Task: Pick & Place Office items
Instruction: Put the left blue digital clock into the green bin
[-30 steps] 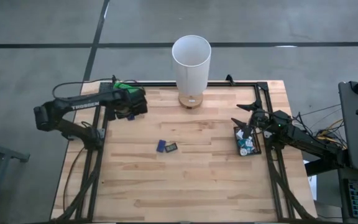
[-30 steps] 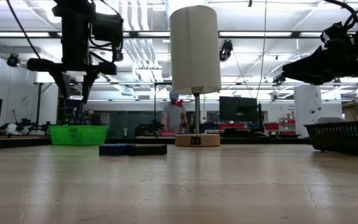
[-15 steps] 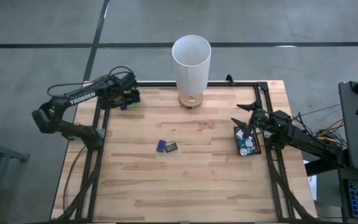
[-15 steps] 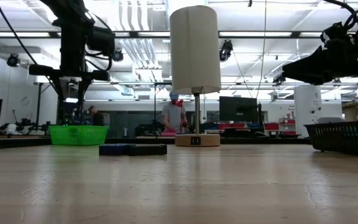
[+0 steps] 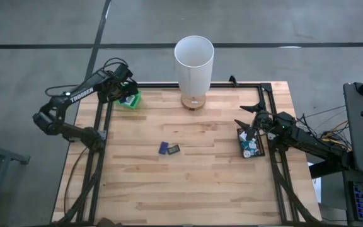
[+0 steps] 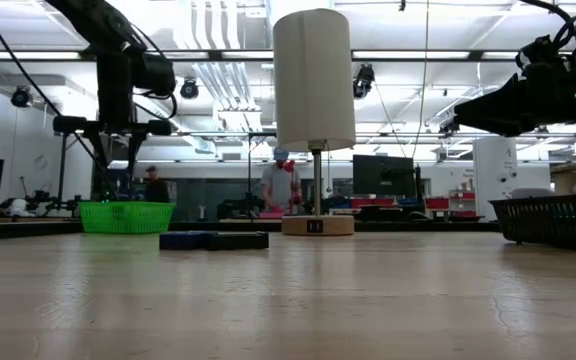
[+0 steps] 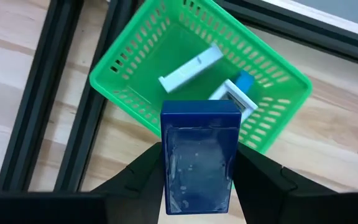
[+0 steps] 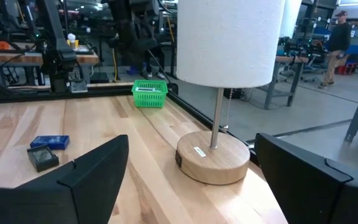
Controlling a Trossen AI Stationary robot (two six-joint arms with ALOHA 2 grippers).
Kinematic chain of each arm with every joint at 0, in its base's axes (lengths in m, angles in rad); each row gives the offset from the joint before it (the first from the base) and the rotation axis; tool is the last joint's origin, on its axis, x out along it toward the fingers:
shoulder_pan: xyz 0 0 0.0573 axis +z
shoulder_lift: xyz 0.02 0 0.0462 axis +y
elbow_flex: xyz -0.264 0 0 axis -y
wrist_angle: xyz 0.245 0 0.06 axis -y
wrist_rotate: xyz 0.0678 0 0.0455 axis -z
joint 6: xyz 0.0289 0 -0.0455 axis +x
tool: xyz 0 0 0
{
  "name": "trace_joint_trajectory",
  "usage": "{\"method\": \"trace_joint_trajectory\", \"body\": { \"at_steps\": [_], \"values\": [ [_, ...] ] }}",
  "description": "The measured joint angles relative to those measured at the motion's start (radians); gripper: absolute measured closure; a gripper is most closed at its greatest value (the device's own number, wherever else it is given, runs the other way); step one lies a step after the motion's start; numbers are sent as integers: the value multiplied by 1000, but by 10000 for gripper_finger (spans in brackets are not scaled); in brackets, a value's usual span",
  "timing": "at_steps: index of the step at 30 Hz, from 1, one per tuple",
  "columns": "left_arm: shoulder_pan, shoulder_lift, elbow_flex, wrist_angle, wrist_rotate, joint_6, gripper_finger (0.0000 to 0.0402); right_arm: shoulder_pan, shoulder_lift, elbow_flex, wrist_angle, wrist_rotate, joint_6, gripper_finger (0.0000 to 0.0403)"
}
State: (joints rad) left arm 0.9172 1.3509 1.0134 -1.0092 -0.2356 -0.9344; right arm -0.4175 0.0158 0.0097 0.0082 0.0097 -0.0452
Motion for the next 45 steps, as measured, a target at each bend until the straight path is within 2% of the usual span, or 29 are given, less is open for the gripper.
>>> {"method": "trace_joint_trajectory", "body": {
  "at_steps": [6, 14, 23, 29, 45],
  "values": [
    [35, 19, 0, 6, -9, 6, 236, 0, 0, 0, 0, 0, 0, 55],
    [85, 97, 21, 74, -12, 118, 236, 0, 0, 0, 0, 0, 0, 59],
    [99, 208, 64, 82, -33, 112, 233, 0, 0, 0, 0, 0, 0, 54],
    [116, 265, 81, 82, -1, 116, 232, 0, 0, 0, 0, 0, 0, 60],
    [126, 285, 81, 79, 38, 116, 231, 0, 0, 0, 0, 0, 0, 59]
  ]
}}
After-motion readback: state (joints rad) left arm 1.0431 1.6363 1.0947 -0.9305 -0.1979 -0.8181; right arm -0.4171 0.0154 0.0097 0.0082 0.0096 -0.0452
